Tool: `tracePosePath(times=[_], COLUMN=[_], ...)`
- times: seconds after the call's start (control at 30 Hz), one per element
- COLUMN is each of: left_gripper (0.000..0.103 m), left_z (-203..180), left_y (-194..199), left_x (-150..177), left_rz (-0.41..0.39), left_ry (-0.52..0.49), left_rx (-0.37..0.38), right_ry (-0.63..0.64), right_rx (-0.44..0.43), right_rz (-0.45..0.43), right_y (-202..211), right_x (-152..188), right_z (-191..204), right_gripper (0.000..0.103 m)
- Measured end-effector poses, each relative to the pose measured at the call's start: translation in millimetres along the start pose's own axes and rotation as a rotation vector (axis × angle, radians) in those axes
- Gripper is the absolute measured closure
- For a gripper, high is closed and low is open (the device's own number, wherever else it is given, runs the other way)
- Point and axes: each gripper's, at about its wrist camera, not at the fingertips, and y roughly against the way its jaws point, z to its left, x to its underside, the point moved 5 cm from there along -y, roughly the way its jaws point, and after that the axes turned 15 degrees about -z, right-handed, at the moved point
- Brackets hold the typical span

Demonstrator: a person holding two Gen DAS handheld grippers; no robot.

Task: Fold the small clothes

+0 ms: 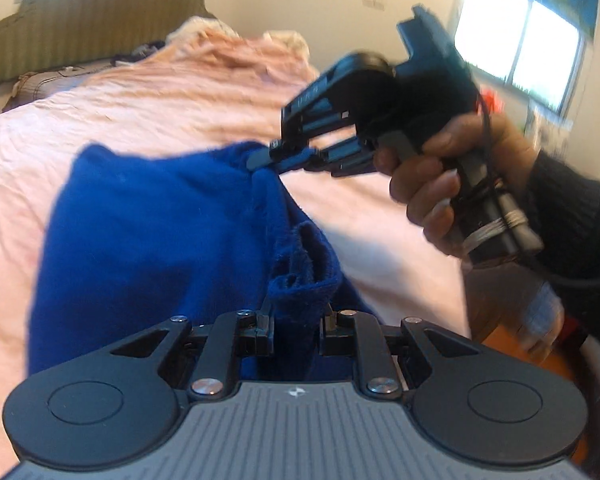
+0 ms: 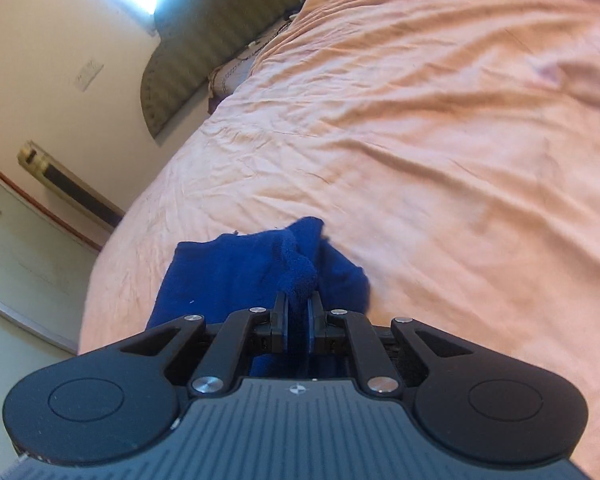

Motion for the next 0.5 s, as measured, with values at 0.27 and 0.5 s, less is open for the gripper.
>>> tracePosePath(times=[0.27,0.5], left_gripper=[0.023,0.023], left_z=[-20.6,-21.2], left_y=[46.8,56.1], left_x=[7.8,35.3], left_rz=[-0.151,-0.142], left_ry=[-0.201,-0.465], left_rx=[0.165,0.136], right_ry=[-0.069,0.092], right_rx=[-0.121,-0.072], right_rz=[-0.114,-0.076], right_y=[29.3,27.7], right_x=[-9.1,-0.1], right_z=[-9.9,12.1], right_gripper=[0.056,0.056])
